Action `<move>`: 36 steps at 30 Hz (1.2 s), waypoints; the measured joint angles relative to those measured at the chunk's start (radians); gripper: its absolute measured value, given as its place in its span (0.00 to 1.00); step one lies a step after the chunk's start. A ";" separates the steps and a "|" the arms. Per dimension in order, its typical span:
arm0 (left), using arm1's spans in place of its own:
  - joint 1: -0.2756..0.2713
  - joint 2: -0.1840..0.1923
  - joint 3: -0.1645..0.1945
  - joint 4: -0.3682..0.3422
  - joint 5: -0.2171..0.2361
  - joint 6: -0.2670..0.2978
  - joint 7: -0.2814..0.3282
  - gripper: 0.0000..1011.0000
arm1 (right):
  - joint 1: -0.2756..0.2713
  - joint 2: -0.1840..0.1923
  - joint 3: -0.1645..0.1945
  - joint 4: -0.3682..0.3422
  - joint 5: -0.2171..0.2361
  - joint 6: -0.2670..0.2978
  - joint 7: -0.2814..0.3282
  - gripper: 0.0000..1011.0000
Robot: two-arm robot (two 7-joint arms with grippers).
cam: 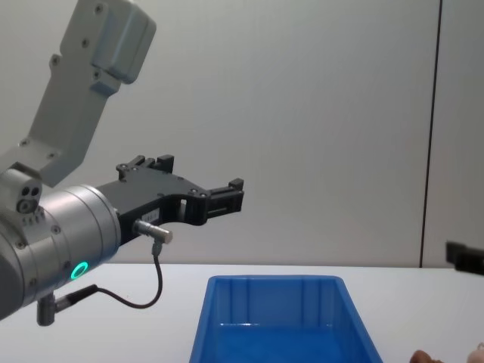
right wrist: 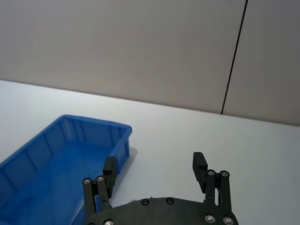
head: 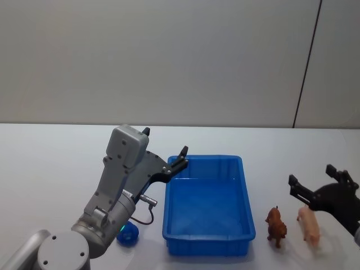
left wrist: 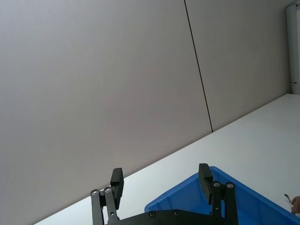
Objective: Pick up the two dolls from the table and place them into the box.
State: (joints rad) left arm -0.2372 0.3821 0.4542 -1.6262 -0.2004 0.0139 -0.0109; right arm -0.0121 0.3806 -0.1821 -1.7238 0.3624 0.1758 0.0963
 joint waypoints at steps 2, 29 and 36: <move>0.000 0.000 0.000 0.000 0.000 0.000 0.000 0.99 | 0.000 0.004 0.003 0.005 0.003 0.017 -0.001 0.99; 0.000 0.000 0.000 0.000 0.000 0.000 0.000 0.99 | 0.018 0.002 -0.004 0.118 -0.054 0.183 -0.010 0.99; 0.000 0.000 0.000 0.000 0.000 0.000 0.000 0.99 | 0.020 -0.006 -0.014 0.136 -0.071 0.201 -0.007 0.99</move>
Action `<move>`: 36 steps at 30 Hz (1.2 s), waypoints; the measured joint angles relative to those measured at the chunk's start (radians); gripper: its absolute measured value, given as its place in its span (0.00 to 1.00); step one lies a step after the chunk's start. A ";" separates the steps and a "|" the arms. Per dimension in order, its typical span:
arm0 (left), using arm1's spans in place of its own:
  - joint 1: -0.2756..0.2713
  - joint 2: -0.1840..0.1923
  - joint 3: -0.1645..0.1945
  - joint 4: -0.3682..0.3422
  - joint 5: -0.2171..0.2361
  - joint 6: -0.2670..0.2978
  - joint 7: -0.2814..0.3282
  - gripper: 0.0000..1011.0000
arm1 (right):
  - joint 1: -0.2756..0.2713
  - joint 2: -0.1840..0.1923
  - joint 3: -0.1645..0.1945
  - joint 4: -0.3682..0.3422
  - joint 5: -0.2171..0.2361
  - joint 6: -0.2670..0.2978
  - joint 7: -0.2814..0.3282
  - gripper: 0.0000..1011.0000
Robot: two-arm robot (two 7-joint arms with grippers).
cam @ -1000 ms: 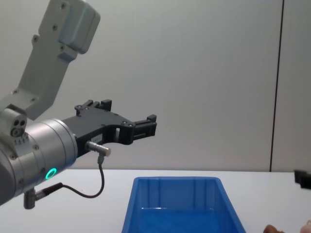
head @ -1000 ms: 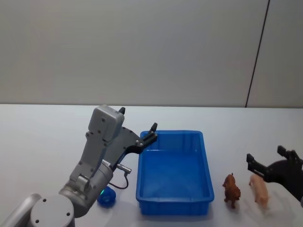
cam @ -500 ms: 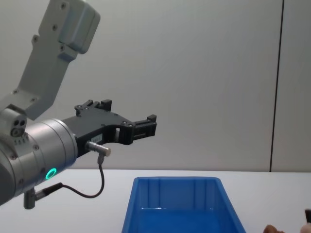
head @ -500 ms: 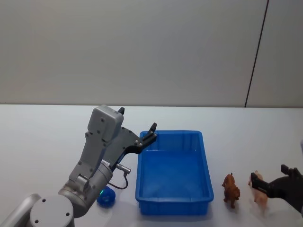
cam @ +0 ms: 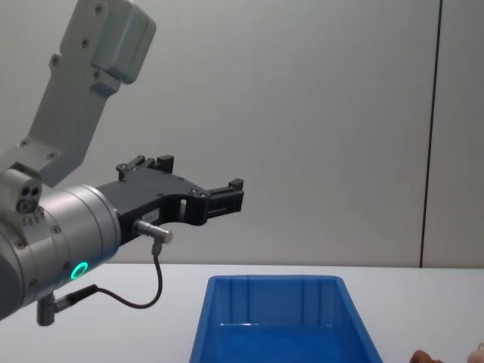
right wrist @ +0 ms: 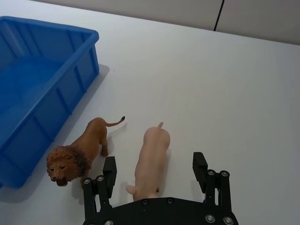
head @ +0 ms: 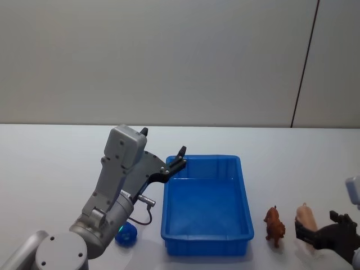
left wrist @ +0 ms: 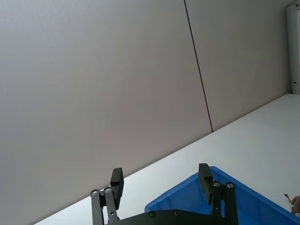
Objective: Pick up the two dolls from the table and place them into the box.
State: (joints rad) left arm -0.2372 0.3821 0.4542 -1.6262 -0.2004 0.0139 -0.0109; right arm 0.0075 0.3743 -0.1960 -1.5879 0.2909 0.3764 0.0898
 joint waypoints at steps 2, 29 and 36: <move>0.000 0.000 0.000 0.000 0.000 0.000 0.000 0.99 | 0.001 -0.002 -0.001 0.003 -0.002 0.003 0.000 0.99; 0.000 0.000 0.000 0.000 0.000 0.000 0.000 0.99 | 0.036 -0.040 -0.015 0.065 -0.024 0.083 -0.017 0.48; 0.000 0.000 0.000 0.000 0.000 0.000 0.000 0.99 | 0.042 -0.044 -0.013 0.066 -0.019 0.082 -0.018 0.36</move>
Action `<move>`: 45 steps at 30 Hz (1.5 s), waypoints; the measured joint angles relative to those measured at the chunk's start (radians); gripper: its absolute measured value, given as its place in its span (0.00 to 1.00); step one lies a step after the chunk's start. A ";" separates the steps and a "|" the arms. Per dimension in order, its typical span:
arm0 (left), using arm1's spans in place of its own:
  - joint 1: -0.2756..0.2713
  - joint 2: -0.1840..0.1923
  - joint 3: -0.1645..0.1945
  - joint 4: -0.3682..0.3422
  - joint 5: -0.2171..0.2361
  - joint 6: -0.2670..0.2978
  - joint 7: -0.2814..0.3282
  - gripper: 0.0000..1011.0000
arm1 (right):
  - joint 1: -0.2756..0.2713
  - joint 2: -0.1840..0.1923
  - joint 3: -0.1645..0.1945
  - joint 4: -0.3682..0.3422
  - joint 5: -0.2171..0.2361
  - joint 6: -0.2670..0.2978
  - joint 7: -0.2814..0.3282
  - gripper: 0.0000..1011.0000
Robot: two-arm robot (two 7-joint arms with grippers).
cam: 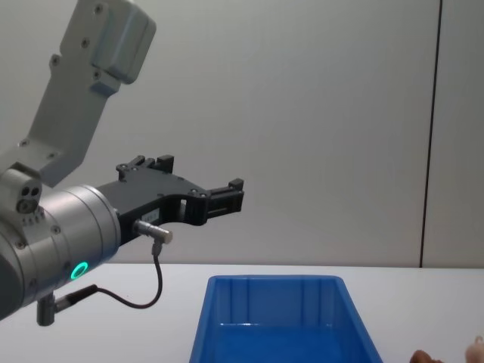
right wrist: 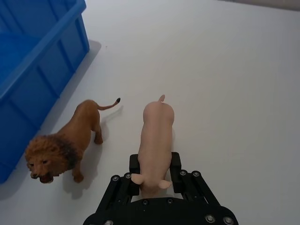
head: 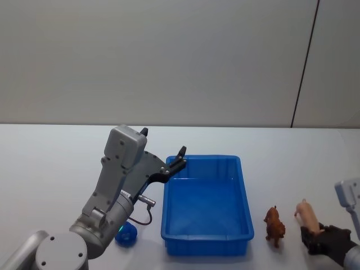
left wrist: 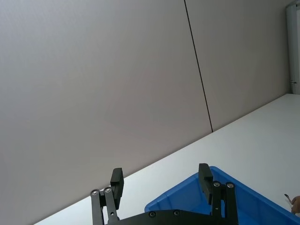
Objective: Pick up the two dolls from the table and place them into the box.
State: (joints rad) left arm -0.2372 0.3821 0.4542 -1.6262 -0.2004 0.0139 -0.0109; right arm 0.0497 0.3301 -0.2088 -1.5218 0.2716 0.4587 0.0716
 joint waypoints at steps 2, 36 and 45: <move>0.000 0.000 0.000 0.000 0.000 0.000 0.000 0.99 | 0.001 0.000 0.001 -0.004 0.000 -0.009 -0.001 0.36; 0.000 0.000 0.000 0.000 0.000 0.000 0.000 0.99 | 0.115 -0.032 -0.030 -0.122 -0.099 -0.085 0.237 0.36; 0.000 0.000 0.000 0.000 0.000 0.000 0.000 0.99 | 0.169 -0.084 -0.087 -0.073 -0.176 -0.043 0.332 0.39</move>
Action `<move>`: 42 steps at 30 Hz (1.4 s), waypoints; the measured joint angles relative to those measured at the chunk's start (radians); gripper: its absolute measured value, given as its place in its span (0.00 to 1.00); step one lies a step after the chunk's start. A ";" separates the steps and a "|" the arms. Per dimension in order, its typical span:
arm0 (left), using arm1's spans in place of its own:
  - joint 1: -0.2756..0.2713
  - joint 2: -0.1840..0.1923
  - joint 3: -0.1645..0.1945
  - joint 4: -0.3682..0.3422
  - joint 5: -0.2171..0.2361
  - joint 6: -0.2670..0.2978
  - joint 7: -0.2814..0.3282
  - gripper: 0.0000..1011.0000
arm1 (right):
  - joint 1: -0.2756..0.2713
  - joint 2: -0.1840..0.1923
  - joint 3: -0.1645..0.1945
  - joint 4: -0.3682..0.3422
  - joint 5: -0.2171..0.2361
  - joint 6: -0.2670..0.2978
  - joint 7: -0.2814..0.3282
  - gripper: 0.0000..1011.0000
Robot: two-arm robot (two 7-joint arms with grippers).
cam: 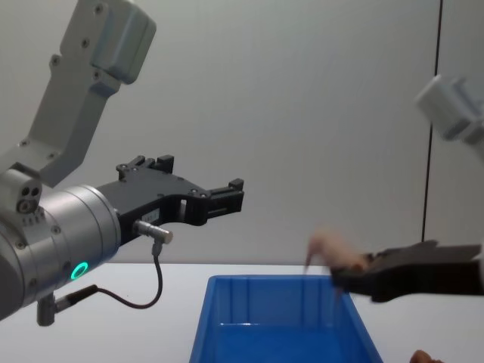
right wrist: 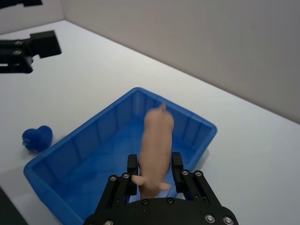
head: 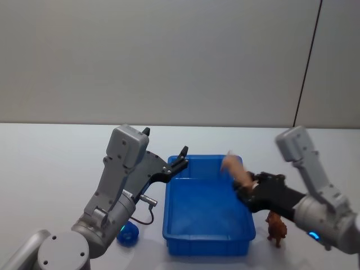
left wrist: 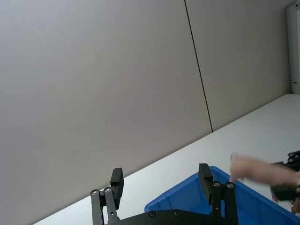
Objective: Pick up the two dolls from the table and place them into the box.
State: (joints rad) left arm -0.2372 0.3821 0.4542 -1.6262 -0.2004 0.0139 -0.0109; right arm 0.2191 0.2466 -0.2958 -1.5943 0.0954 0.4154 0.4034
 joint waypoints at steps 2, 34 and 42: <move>0.000 0.000 0.000 0.000 0.000 0.000 0.000 0.99 | 0.008 -0.009 -0.010 0.011 -0.012 0.006 0.010 0.42; 0.000 0.000 0.000 0.000 0.000 0.000 0.000 0.99 | -0.067 0.062 0.036 -0.016 0.063 -0.021 -0.074 0.99; 0.000 0.000 0.000 0.000 0.000 0.000 0.000 0.99 | -0.109 0.098 0.058 -0.041 0.097 -0.019 -0.093 0.99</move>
State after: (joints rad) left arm -0.2371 0.3821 0.4542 -1.6262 -0.2004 0.0139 -0.0109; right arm 0.1103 0.3448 -0.2374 -1.6348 0.1922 0.3967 0.3100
